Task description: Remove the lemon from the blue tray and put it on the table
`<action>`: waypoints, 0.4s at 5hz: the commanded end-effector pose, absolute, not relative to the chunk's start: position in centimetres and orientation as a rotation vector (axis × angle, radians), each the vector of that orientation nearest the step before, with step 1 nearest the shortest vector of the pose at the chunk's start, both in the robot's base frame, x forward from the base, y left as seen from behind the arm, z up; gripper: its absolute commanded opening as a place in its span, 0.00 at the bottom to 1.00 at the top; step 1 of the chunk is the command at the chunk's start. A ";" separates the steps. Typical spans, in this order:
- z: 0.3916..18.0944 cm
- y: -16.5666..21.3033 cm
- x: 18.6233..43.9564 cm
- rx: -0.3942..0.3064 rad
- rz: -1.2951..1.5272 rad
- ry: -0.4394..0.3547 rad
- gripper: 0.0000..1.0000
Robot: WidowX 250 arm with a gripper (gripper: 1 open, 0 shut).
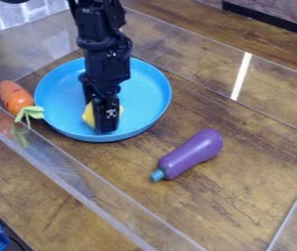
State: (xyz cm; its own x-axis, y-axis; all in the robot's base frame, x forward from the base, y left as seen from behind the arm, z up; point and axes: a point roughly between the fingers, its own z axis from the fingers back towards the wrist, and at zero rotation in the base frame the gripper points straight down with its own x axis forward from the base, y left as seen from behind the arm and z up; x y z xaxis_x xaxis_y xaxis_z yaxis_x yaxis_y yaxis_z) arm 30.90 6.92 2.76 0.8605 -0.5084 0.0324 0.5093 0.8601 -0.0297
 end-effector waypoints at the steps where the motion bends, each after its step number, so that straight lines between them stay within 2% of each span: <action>1: 3.0 7.5 31.0 -0.048 -0.513 -0.044 0.00; 2: 2.4 7.0 30.5 -0.075 -0.516 -0.024 0.00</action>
